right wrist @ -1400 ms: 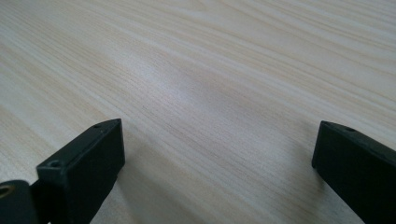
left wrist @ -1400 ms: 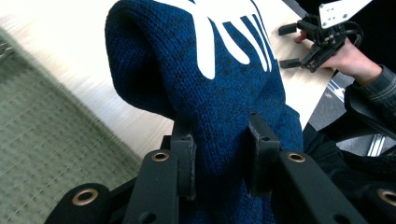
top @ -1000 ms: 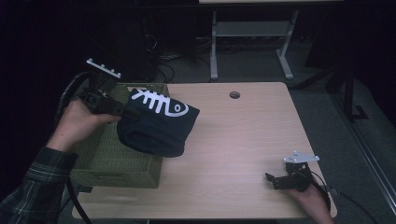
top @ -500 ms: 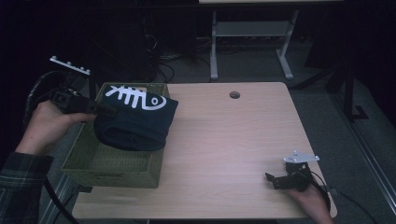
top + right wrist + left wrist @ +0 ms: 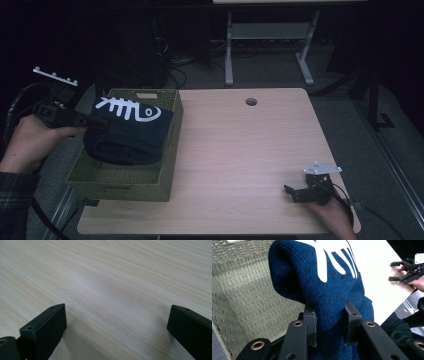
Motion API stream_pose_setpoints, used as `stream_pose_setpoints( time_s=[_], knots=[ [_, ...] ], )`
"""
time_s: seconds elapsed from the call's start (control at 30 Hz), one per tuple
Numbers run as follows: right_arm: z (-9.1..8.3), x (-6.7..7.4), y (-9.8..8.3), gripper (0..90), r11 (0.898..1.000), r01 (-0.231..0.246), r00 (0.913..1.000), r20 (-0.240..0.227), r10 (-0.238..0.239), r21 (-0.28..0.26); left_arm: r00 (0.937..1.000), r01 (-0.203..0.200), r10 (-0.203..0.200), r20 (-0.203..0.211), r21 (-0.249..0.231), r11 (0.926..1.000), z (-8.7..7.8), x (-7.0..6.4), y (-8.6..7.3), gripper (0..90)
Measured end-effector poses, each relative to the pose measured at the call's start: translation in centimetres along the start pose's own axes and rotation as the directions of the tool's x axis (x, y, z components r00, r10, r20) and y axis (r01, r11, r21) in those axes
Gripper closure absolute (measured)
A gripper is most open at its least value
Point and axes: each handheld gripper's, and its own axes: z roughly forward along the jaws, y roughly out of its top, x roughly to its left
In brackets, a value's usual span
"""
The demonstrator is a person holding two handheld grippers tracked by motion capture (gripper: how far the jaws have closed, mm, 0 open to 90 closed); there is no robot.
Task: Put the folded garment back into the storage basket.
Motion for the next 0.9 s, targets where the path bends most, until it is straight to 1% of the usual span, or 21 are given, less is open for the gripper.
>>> stream_pose_setpoints(
  time_s=[0.03,0.13,0.23,0.27,0.3,0.33,0.4,0.43,0.47,0.53,0.57,0.7,0.8,0.9],
  knots=[
    [0.0,0.0,0.0,1.9,1.000,0.000,1.0000,0.000,0.000,0.000,1.0000,0.000,0.000,0.000,0.000,1.0000,0.0,0.0,0.0,69.6],
    [0.0,0.0,0.0,1.9,1.000,0.000,1.0000,0.001,0.000,0.000,0.9998,0.010,-0.010,-0.015,0.021,0.9997,0.5,0.7,-0.3,69.6],
    [0.0,0.0,0.0,1.9,1.000,0.000,1.0000,0.001,0.000,-0.001,0.9994,0.028,-0.027,-0.023,0.027,0.9993,1.0,1.4,-0.5,69.6],
    [0.0,0.0,0.0,1.9,1.000,0.000,1.0000,0.001,0.000,-0.001,0.9994,0.028,-0.027,-0.023,0.027,0.9993,1.0,1.4,-0.5,69.6],
    [0.0,0.0,0.0,1.9,1.000,-0.002,1.0000,0.002,0.002,-0.001,0.9989,0.039,-0.039,-0.026,0.035,0.9986,1.3,1.9,-0.8,69.6],
    [0.0,0.0,0.0,1.9,1.000,-0.002,1.0000,0.002,0.002,-0.001,0.9989,0.041,-0.040,-0.025,0.041,0.9983,1.4,2.2,-0.9,69.6],
    [0.0,0.0,0.0,1.9,1.000,-0.002,1.0000,0.002,0.002,-0.002,0.9981,0.055,-0.054,-0.028,0.048,0.9973,1.8,2.6,-1.2,69.6],
    [0.0,0.0,0.0,1.9,1.000,-0.002,1.0000,0.002,0.002,-0.002,0.9981,0.055,-0.054,-0.028,0.048,0.9973,1.8,2.6,-1.2,69.6],
    [0.0,0.0,0.0,1.9,1.000,-0.002,1.0000,0.002,0.002,-0.002,0.9977,0.066,-0.066,-0.018,0.050,0.9965,2.3,3.1,-1.4,69.7],
    [0.0,0.0,0.0,1.9,1.000,-0.002,1.0000,0.002,0.002,-0.002,0.9972,0.074,-0.074,-0.008,0.056,0.9956,2.8,3.5,-1.6,69.6],
    [0.0,0.0,0.0,1.9,1.000,-0.002,1.0000,0.002,0.002,-0.002,0.9972,0.074,-0.074,-0.008,0.056,0.9956,2.8,3.5,-1.6,69.7],
    [0.0,0.0,0.0,1.9,1.000,-0.001,1.0000,0.004,0.001,-0.002,0.9967,0.081,-0.081,0.001,0.071,0.9942,4.0,4.0,-1.9,69.7],
    [0.0,0.0,0.0,1.9,1.000,0.001,1.0000,0.004,-0.001,-0.003,0.9962,0.086,-0.087,0.005,0.076,0.9934,4.4,4.2,-2.0,69.6],
    [0.0,0.0,0.0,1.9,1.000,0.003,1.0000,0.004,-0.003,-0.004,0.9947,0.101,-0.102,0.013,0.076,0.9920,5.0,4.8,-2.3,69.7]
  ],
)
